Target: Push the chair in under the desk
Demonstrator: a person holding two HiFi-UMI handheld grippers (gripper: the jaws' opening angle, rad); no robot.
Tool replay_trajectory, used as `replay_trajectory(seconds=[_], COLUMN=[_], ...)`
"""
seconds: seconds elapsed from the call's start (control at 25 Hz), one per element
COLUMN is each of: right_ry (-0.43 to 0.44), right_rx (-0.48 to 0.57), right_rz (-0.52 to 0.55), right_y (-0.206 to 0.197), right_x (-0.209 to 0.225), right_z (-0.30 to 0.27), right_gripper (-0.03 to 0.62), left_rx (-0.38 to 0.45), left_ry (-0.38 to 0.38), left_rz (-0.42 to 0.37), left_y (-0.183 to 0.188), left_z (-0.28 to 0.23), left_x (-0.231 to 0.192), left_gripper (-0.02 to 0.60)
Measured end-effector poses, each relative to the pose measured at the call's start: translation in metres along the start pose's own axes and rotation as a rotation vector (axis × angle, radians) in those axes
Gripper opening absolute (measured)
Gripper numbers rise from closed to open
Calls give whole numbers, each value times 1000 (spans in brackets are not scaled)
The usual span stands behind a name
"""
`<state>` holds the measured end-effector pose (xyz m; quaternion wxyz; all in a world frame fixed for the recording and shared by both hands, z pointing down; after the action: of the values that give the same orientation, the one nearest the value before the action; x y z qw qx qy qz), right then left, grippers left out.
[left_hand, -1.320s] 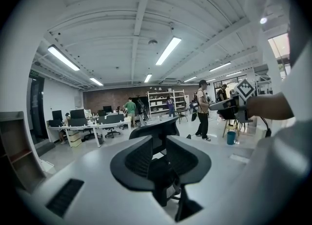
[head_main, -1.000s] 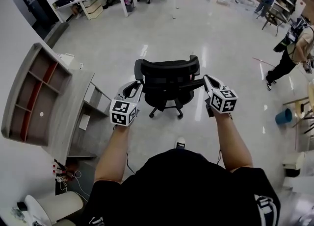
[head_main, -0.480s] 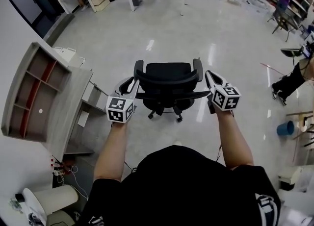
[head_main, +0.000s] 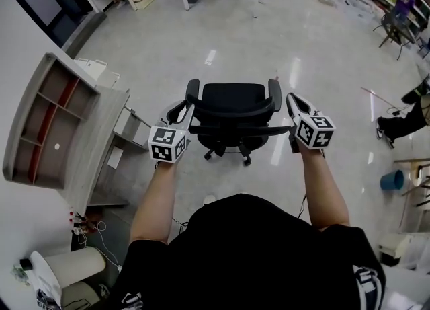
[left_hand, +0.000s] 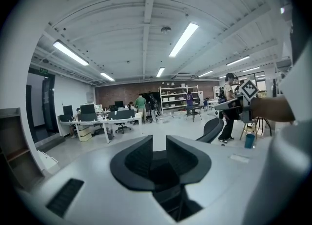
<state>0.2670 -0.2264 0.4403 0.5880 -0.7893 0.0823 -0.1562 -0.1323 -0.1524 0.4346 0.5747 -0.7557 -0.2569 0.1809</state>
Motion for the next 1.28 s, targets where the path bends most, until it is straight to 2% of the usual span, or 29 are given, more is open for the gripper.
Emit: replay_trajectory(seconds=[0.44,0.64,0.84,1.28], right_ry=[-40,-45,-11,121], right_rx=[0,-15,-63,-258], right_rz=[23,59,114,323], right_y=[1,-1,-11,-56], right_x=[-13,-22,-23,-19], right_z=[16,16,14,3], right_gripper=[-5,-3,-2,80], left_rx=[16,-7,-80,-300], left_ry=[-31,-50,-139,-331], left_rz=[-19,-26,-47,-160], left_y=[2,-5,-22,-64], left_z=[16,21,17,1], left_x=[-13,-20,-26,-22], left_gripper=[92,92,95,147])
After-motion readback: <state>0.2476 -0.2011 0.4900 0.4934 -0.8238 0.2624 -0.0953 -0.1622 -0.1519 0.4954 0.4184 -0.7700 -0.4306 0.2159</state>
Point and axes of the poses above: the fingertips, and each gripper's own axes: z backward along the fingers, x to its right, y out of its top, the point moved 10 cm from there along z, backward along the fingers, and after that the axes turned 13 degrees about -y, right-handed, at the moved point
